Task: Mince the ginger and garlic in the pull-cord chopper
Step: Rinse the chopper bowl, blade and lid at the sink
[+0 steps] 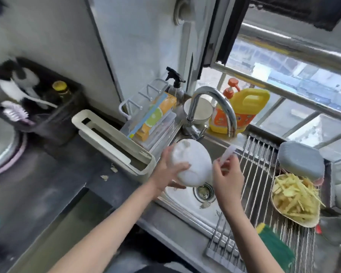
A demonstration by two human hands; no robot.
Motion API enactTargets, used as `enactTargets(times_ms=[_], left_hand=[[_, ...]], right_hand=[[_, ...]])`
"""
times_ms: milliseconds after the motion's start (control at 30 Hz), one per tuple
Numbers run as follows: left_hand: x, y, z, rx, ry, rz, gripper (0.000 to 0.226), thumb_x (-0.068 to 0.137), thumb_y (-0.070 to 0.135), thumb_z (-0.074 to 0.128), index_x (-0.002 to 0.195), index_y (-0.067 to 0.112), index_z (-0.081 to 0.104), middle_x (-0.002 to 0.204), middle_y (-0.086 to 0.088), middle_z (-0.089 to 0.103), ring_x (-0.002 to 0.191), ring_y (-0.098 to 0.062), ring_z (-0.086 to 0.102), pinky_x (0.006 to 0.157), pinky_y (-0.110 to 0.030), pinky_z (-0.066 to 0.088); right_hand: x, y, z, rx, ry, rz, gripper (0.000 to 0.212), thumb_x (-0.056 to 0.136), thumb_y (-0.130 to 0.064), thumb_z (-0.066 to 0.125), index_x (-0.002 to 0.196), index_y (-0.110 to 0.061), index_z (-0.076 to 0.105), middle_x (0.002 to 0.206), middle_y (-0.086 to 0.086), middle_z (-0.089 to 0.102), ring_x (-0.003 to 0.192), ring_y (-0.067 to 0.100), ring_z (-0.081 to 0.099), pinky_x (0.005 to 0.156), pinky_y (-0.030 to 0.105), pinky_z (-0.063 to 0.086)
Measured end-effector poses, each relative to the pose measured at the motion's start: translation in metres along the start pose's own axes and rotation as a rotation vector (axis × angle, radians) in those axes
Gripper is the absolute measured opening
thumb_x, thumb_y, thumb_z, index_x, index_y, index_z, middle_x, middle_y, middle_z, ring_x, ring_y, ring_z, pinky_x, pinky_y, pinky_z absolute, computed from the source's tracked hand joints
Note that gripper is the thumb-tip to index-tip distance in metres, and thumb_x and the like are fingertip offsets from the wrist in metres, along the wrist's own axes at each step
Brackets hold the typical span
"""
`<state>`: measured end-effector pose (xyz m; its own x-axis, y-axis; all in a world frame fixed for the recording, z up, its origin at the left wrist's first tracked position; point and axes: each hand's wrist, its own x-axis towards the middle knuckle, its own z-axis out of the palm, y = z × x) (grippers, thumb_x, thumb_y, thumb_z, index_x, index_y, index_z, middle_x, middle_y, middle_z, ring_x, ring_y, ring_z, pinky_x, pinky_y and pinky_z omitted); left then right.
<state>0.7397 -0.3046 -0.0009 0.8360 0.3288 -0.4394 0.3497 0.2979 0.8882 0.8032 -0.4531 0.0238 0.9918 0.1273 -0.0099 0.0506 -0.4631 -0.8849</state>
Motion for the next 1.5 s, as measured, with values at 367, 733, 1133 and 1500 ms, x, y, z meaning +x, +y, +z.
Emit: enactTargets(times_ms=[367,733,1133,1500], left_hand=[[-0.122,0.012,-0.158,-0.496,0.405,0.007,0.059,0.072,0.041,0.068,0.120,0.019,0.042,0.132,-0.015,0.048,0.104,-0.034,0.060,0.060,-0.052,0.056],[-0.296,-0.082,-0.349,-0.711,0.927,0.089,0.029,0.090,0.035,0.059,0.116,0.023,0.051,0.121,-0.011,0.056,0.101,-0.033,0.062,0.058,-0.046,0.058],[-0.427,-0.158,-0.495,-0.717,1.133,0.098,0.068,0.071,0.013,0.082,0.125,0.026,0.043,0.125,-0.001,0.056,0.110,-0.026,0.060,0.065,-0.047,0.058],[-0.467,-0.121,-0.652,-0.758,1.407,0.298,0.068,0.073,0.015,0.081,0.130,0.017,0.043,0.129,-0.003,0.050,0.118,-0.031,0.052,0.060,-0.047,0.059]], right_hand=[[-0.078,-0.113,0.138,0.031,-0.493,-0.249,0.016,0.100,-0.024,0.040,0.098,-0.012,0.050,0.073,-0.007,0.052,0.070,0.018,0.050,0.062,0.030,0.027],[-0.279,-0.172,0.332,-0.133,-1.112,-0.377,0.022,0.097,-0.032,0.044,0.105,-0.014,0.055,0.084,-0.001,0.060,0.084,0.026,0.060,0.074,0.043,0.054],[-0.466,-0.217,0.448,-0.177,-1.469,-0.230,0.031,0.098,-0.034,0.046,0.126,-0.026,0.054,0.100,0.007,0.062,0.067,0.013,0.057,0.039,0.021,0.045],[-0.490,-0.207,0.498,-0.163,-1.471,-0.324,0.019,0.101,-0.017,0.035,0.098,-0.027,0.051,0.073,0.006,0.052,0.068,0.017,0.056,0.057,0.029,0.050]])
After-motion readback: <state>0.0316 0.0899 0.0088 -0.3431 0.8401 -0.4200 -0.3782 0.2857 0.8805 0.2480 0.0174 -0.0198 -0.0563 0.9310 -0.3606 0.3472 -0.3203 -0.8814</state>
